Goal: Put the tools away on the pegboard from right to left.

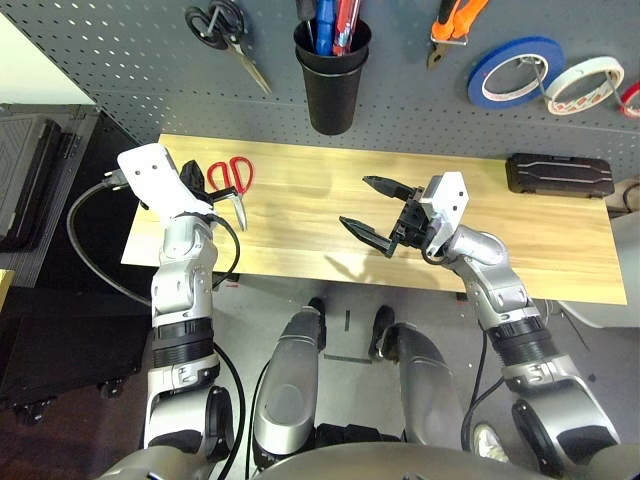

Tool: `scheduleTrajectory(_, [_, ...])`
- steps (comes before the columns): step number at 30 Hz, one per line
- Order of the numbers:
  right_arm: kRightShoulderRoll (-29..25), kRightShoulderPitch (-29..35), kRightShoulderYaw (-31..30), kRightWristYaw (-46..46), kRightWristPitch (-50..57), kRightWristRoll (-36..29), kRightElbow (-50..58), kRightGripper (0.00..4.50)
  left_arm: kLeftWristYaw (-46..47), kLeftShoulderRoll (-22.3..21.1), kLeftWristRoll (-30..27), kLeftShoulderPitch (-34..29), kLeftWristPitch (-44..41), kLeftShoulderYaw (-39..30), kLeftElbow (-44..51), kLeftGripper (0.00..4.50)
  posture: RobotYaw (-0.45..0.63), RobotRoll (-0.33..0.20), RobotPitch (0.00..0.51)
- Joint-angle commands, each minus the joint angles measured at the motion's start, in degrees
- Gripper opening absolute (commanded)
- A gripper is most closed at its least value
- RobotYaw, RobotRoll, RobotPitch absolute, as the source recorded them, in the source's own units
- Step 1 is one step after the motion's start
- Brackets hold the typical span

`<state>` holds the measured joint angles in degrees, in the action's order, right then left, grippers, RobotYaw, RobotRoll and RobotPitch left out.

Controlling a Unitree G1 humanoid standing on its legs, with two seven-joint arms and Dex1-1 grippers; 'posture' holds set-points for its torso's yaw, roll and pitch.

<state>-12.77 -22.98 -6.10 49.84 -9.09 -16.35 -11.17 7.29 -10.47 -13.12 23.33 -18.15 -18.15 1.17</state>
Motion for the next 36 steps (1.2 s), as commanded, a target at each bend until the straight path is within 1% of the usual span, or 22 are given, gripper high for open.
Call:
scheduleTrajectory(1, [-0.2,1.3,-0.1,0.4,-1.5,0.4,-0.6,4.50,1.5,-0.9,1.7,-1.0,-0.8,-1.0,-4.3,0.21,0.34,0.000,0.256])
scheduleTrajectory(3, [-0.2,1.2,-0.3,-0.2,-1.9,1.2,-0.9,4.50,1.6,-1.9,2.5,0.4,-0.6,-0.9,-7.9,0.71,0.34,0.000,0.257])
scheduleTrajectory(5, [-0.4,1.3,-0.8,-0.8,-2.2,2.4,-1.1,4.50,1.2,-3.2,3.4,2.9,0.3,-0.6,-13.1,1.40,0.32,0.000,0.268])
scheduleTrajectory(7, [-0.6,1.6,-1.2,-1.4,-2.1,3.6,-1.1,4.50,1.1,-4.0,4.0,5.1,1.3,-0.3,-17.3,2.23,0.31,0.000,0.279])
scheduleTrajectory(8, [-0.7,1.9,-1.6,-1.8,-1.8,4.4,-1.1,4.50,1.0,-4.3,4.3,6.2,1.7,-0.1,-19.5,2.53,0.30,0.000,0.285])
scheduleTrajectory(9, [-0.8,2.3,-1.9,-2.1,-1.4,5.0,-0.9,4.50,0.9,-4.6,4.8,7.2,2.3,0.2,-21.4,2.99,0.30,0.000,0.292])
scheduleTrajectory(13, [-0.8,3.7,-3.3,-2.7,-0.9,6.6,-0.6,4.50,1.3,-5.1,6.3,10.3,5.0,0.8,-28.9,4.49,0.29,0.000,0.321])
scheduleTrajectory(16, [-0.6,4.6,-4.4,-3.6,0.3,7.8,-0.1,4.50,2.5,-5.9,7.5,12.2,6.4,1.1,-35.4,4.49,0.28,0.000,0.340])
scheduleTrajectory(20, [-0.6,4.9,-5.8,-4.6,1.3,9.3,0.1,4.50,3.5,-6.8,8.6,13.8,7.8,1.7,-40.9,4.49,0.26,0.000,0.359])
scheduleTrajectory(22, [-0.3,4.8,-6.3,-5.2,1.8,9.8,0.2,4.50,4.3,-7.2,9.1,14.3,8.1,1.8,-43.1,4.49,0.26,0.000,0.376])
scheduleTrajectory(29, [0.2,4.9,-7.6,-6.8,3.3,10.6,1.5,4.50,4.5,-7.6,9.9,15.4,9.2,2.6,-47.7,4.49,0.23,0.000,0.409])
scheduleTrajectory(36, [0.5,5.9,-8.4,-7.7,5.0,11.0,3.6,4.50,4.5,-7.7,9.8,17.4,11.2,3.4,-53.2,4.49,0.21,0.000,0.425])
